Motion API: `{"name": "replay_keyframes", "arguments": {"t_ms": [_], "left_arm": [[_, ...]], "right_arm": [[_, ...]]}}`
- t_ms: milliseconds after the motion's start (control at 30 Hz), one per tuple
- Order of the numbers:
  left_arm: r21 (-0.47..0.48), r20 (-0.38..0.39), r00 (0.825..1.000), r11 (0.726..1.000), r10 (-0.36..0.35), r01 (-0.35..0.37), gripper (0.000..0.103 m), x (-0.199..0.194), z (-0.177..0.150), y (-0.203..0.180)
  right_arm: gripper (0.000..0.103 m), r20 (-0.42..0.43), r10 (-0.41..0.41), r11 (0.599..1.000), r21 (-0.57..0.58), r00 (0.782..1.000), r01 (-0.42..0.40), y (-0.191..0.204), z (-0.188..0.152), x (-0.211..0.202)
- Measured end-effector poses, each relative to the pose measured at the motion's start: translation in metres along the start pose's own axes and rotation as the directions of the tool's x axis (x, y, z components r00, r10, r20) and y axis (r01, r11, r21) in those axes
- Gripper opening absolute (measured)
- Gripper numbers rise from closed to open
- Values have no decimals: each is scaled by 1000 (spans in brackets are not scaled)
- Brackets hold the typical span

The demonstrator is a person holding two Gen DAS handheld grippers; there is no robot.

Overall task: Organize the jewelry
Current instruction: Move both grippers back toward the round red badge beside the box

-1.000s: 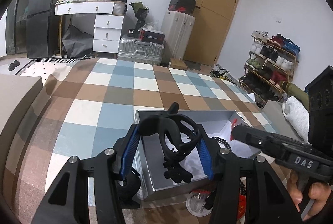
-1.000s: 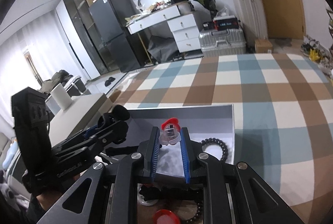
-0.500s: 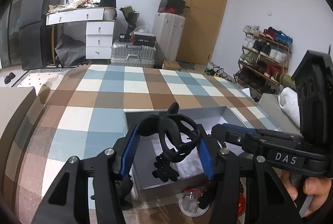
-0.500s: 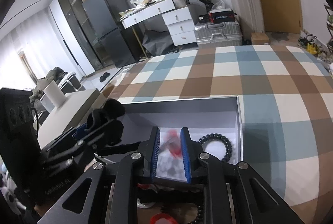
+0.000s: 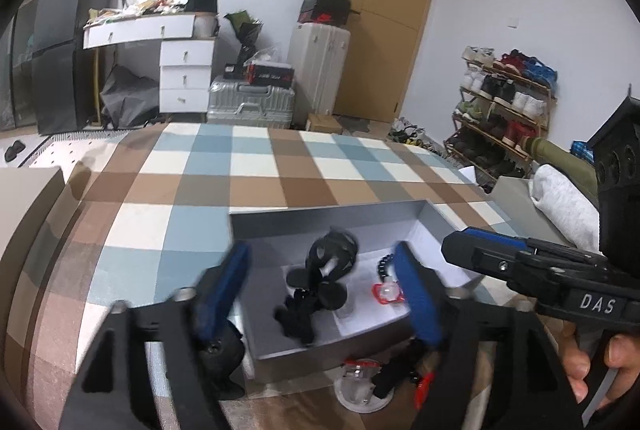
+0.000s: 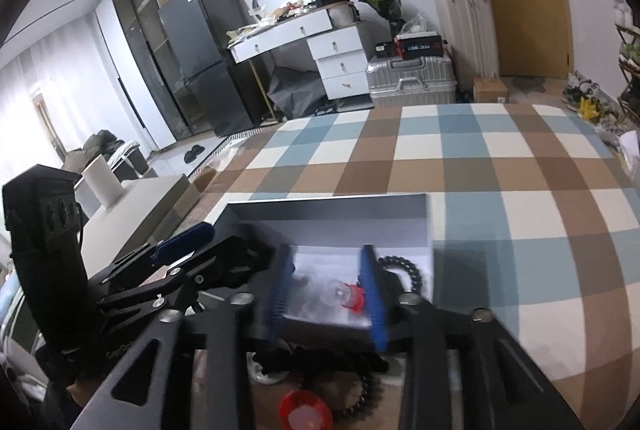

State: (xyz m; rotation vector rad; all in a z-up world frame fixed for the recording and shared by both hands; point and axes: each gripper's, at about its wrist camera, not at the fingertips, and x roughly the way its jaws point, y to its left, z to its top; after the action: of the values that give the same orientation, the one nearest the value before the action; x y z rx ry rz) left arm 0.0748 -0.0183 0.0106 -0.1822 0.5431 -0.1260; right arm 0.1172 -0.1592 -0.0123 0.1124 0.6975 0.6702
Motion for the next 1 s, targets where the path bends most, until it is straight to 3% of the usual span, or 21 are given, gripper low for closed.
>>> {"name": "replay_keyframes", "arguments": {"t_ms": [33,100,200,333,533,667,900,1000], "left_arm": [[5,8,1000,1000,7,-8,92,-2,0,-2],[18,21,1000,1000,19,-20,94,-6,0,-4],[13,26,999,1000,19,-20,101,-15,-1,-1],[7,30,999,999,33,-33,102,-30,-1,3],[5,18,996,996,88,-89,102,-51,-2,16],[-1,-13,991,991,132,-132,102,-58,-9,21],[15,-107,977,983,185,-185,102,-55,-28,29],[4,-122,977,984,176,-177,102,-53,-32,33]], "right_arm": [[46,5,-3,1000,1,1000,3,-1,0,-4],[52,14,-20,1000,3,1000,20,-3,-1,-10],[82,27,-27,1000,13,999,27,-8,-2,-22],[103,51,-49,999,24,998,48,-14,-4,-36],[103,37,-113,993,24,993,112,-15,-10,-44],[103,11,-107,994,10,994,107,-12,-17,-43],[103,-109,-99,993,-71,989,92,3,-33,-32],[103,-154,-105,990,-108,982,89,10,-40,-26]]}}
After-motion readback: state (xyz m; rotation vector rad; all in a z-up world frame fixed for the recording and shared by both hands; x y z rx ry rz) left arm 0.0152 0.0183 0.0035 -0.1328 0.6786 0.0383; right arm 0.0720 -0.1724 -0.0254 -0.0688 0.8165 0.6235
